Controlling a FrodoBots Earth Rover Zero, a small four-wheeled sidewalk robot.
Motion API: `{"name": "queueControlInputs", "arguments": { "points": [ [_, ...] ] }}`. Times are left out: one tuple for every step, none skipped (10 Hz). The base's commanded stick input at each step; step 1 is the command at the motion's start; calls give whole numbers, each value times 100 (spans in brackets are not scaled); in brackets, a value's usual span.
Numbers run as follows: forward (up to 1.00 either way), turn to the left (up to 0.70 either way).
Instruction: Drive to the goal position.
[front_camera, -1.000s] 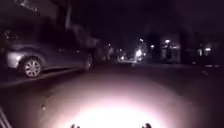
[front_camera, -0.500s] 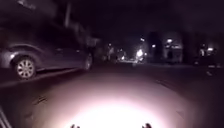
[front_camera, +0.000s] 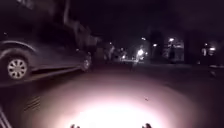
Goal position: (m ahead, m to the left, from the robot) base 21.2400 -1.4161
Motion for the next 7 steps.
{"name": "queueControlInputs", "arguments": {
  "points": [
    [70,0],
    [70,0],
    [70,0],
    [70,0],
    [70,0],
    [70,0],
    [70,0]
  ]
}}
